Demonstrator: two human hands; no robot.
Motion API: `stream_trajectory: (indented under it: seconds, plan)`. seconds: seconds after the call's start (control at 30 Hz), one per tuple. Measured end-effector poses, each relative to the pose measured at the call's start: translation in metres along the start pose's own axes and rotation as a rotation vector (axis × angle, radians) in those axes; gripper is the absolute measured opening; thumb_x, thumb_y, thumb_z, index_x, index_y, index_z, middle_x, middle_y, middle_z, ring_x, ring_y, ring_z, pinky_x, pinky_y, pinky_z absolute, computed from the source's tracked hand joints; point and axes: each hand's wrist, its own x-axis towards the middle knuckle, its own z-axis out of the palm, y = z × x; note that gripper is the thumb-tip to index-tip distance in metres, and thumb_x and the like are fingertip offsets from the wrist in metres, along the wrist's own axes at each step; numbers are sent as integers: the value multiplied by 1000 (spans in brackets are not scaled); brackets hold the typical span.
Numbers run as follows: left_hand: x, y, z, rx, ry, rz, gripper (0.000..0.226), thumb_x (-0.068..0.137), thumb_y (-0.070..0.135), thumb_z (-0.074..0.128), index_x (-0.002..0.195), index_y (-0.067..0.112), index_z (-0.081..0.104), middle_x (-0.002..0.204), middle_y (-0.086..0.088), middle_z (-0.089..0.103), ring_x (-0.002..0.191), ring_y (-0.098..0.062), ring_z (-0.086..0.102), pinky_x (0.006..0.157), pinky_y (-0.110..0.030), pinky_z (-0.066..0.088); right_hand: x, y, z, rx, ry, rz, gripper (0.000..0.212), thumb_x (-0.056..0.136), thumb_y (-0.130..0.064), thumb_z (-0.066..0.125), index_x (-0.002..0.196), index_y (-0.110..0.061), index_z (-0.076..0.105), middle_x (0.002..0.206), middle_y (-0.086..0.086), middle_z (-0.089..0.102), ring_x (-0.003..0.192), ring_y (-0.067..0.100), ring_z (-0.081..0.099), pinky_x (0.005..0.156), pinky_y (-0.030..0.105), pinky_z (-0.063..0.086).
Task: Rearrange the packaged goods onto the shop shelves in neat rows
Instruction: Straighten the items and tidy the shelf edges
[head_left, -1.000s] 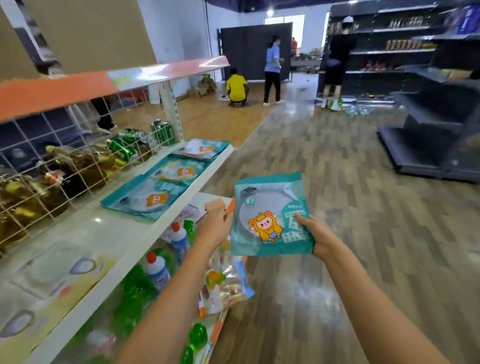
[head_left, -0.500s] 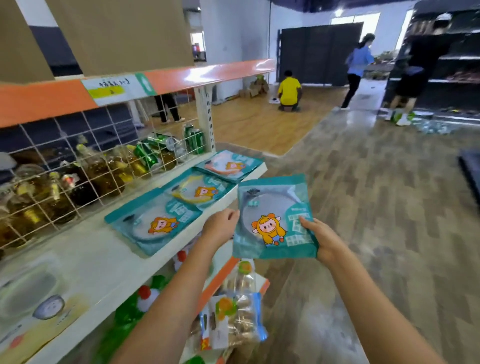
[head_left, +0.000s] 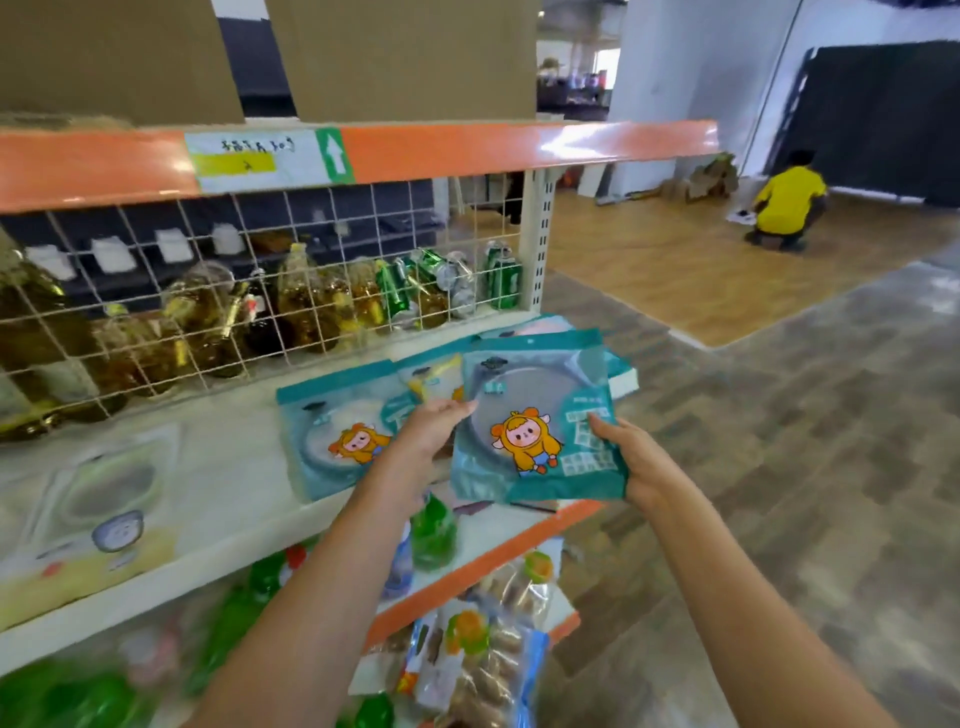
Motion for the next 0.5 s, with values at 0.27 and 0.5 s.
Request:
stream_trajectory:
  seconds: [0.27,0.5]
  plan:
    - [9,-14,-78,-172,232,-114,21,86,29,68,101,15,64,100,-14,65,97,-31,60,92,-45,50,52,-5,75,-104,-260,118,5,94,-14,55,93,-11,58,73,5,70,61,20,69,61,34,58]
    - [16,-20,-143,-350,403,-132,18,89,16,64,104,5,62,85,-10,65,74,-26,62,73,-40,52,98,-15,138,-285,-349,0,14,99,-17,47,108,-11,56,87,4,61,72,16,60,62,25,52]
